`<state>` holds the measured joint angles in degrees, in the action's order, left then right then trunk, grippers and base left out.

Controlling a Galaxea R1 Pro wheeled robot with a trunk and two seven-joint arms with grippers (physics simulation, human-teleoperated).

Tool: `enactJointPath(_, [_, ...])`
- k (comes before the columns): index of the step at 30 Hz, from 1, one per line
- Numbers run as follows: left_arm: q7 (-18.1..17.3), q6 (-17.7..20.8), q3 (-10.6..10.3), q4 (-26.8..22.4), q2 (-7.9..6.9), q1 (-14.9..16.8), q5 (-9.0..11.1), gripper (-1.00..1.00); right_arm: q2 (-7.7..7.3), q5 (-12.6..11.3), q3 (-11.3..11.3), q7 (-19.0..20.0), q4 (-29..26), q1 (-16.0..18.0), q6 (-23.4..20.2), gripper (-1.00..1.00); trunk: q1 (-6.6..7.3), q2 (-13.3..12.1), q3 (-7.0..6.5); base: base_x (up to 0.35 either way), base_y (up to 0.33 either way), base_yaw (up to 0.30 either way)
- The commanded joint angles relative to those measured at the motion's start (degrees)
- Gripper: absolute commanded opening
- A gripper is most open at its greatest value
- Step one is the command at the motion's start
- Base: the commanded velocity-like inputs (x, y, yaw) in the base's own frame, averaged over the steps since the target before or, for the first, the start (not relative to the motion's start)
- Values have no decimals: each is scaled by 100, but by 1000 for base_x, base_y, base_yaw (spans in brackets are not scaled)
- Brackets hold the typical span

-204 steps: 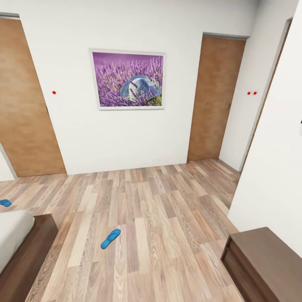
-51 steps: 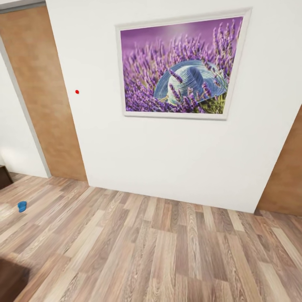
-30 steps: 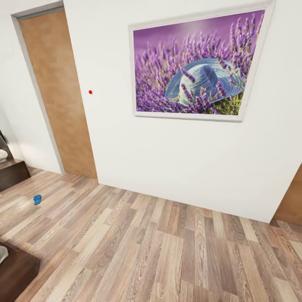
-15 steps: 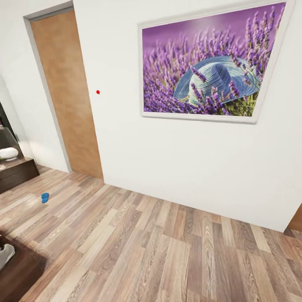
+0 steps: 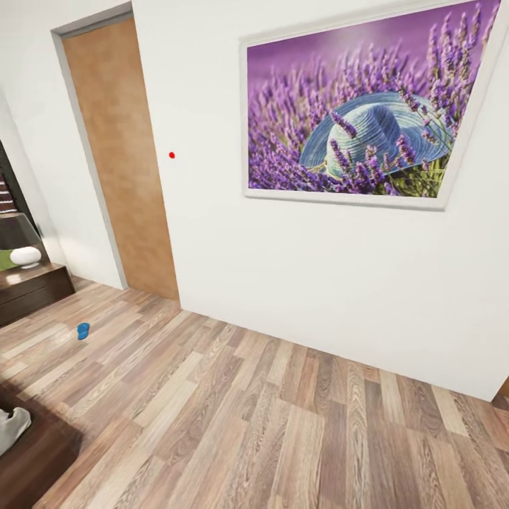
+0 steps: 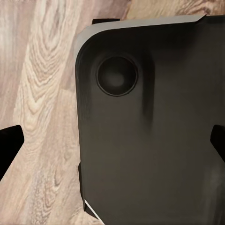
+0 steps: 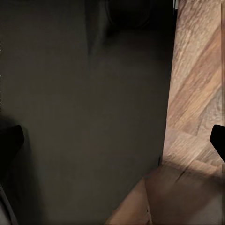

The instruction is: In the bedroom, move the book from the bed onto either nightstand, and place the two sandals side by side next to the bed.

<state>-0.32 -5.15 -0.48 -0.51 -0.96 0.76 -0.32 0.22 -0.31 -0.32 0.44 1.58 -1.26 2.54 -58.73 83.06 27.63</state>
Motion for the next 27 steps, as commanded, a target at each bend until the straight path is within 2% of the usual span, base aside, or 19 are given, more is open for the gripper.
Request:
enactJointPath(1, [-3,-25,-5,6,-1,3,-3,100,1,-4,-4,4,9,3,27,100,0,2,4,7,-167,13])
enactJointPath(9, [-3,-45,-5,2,-1,3,-3,100,4,-4,0,4,9,3,27,100,0,2,4,3,-109,82])
enactJointPath(19, [-3,-46,0,3,-1,3,-7,100,8,-4,12,2,9,3,22,100,0,2,4,4,-20,203])
enactJointPath(27, [0,-48,-4,4,-1,3,-11,100,12,-6,14,3,9,3,23,100,0,2,4,152,-3,70])
